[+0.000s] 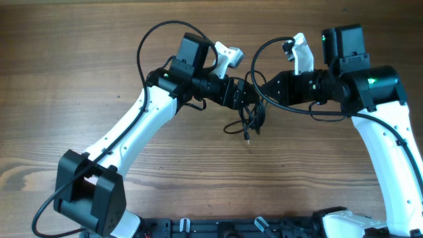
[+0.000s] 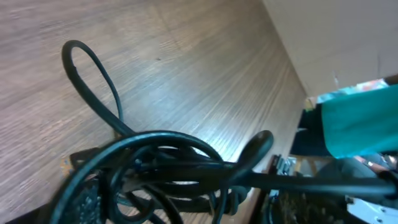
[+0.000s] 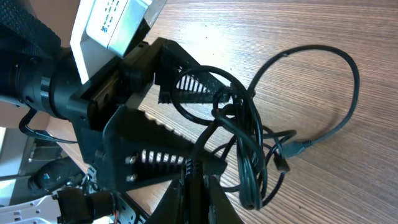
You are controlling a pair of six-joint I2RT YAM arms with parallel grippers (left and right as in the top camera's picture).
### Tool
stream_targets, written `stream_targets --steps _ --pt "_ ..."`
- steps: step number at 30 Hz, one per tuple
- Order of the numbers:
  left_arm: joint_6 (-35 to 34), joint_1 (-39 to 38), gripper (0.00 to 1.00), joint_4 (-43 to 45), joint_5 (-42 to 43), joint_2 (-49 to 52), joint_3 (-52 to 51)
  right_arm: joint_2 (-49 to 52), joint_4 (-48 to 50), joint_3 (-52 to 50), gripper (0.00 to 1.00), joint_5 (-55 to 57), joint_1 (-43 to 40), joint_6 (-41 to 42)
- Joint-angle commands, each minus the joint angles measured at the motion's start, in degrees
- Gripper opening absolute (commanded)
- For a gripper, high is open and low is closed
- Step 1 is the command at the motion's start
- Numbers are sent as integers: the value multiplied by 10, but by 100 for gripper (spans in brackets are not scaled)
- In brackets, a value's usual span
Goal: Untangle cables
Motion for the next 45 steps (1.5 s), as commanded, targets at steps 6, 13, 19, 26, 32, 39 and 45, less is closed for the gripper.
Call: stream_targets --steps 6,13,19,26,32,39,45 --pt "-4 -1 18 0 -73 2 4 4 -5 2 8 48 3 33" --pt "-37 -1 4 0 -68 2 4 58 -9 2 4 58 3 29" --pt "-98 1 4 27 -27 2 4 101 2 2 5 74 3 28" --pt "-220 1 4 106 91 1 4 141 26 2 5 77 7 37" --pt "-299 16 4 165 212 1 4 157 70 2 45 107 9 111" --pt "-362 47 4 229 281 1 4 168 85 2 65 106 7 134" --pt "-362 50 4 239 267 1 4 160 92 11 66 18 -23 82"
